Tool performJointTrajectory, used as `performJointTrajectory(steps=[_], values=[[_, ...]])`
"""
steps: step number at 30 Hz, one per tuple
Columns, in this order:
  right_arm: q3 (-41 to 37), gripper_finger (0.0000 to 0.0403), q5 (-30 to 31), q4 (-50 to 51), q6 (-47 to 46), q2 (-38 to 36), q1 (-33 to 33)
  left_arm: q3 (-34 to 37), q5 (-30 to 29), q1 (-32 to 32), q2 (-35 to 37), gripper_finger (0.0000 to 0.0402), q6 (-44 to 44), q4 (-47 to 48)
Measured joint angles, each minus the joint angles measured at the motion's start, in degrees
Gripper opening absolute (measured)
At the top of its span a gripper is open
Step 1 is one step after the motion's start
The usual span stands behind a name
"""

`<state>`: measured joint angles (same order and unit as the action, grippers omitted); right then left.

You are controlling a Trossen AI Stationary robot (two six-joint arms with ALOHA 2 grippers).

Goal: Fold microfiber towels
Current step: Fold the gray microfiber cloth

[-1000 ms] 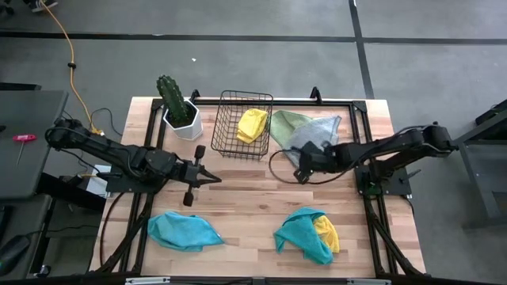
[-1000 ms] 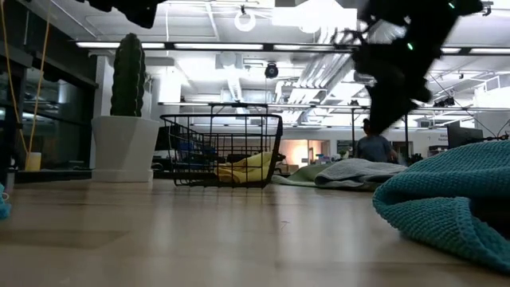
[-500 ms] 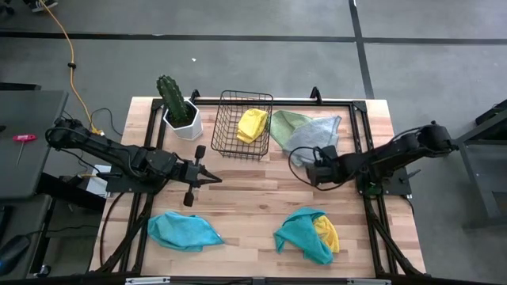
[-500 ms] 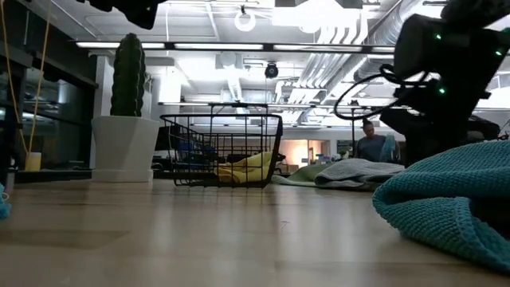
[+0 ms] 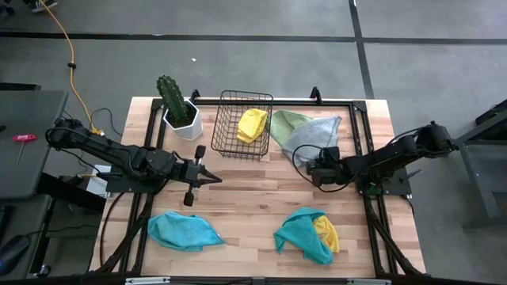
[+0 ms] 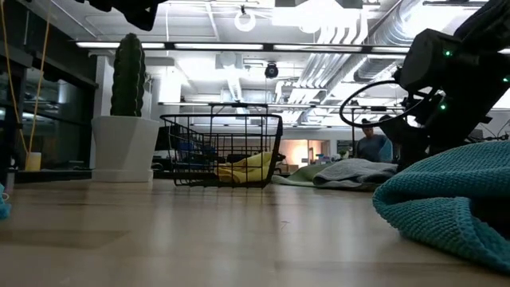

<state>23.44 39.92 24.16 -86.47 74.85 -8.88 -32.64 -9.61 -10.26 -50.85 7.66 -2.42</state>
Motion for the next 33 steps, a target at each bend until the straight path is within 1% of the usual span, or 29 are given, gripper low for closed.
performJointTrajectory(steps=[3,8,20,22,28,33], values=[[0.02,0.0138,1.76,-2.32,1.62,-0.13,0.0,0.0,0.0,0.0,0.0,0.0,0.0,0.0],[0.07,0.0138,2.27,-6.77,5.88,-1.47,0.0,0.0,0.02,0.0,0.0,0.0,0.0,0.02],[0.07,0.0138,1.68,-9.06,11.53,-8.09,-0.22,0.0,0.02,-0.02,0.0,0.0,0.0,0.45],[0.07,0.0138,1.22,-9.12,12.13,-9.43,-0.22,0.0,0.04,-0.02,-0.02,0.0,-0.02,0.48],[0.09,0.0138,-3.66,-8.75,13.79,-13.32,-0.22,0.0,0.04,-0.02,-0.02,0.0,-0.02,0.66],[0.11,0.0138,-6.68,-8.72,14.77,-14.68,-0.22,0.0,0.04,-0.01,-0.02,0.0,-0.2,0.71]])
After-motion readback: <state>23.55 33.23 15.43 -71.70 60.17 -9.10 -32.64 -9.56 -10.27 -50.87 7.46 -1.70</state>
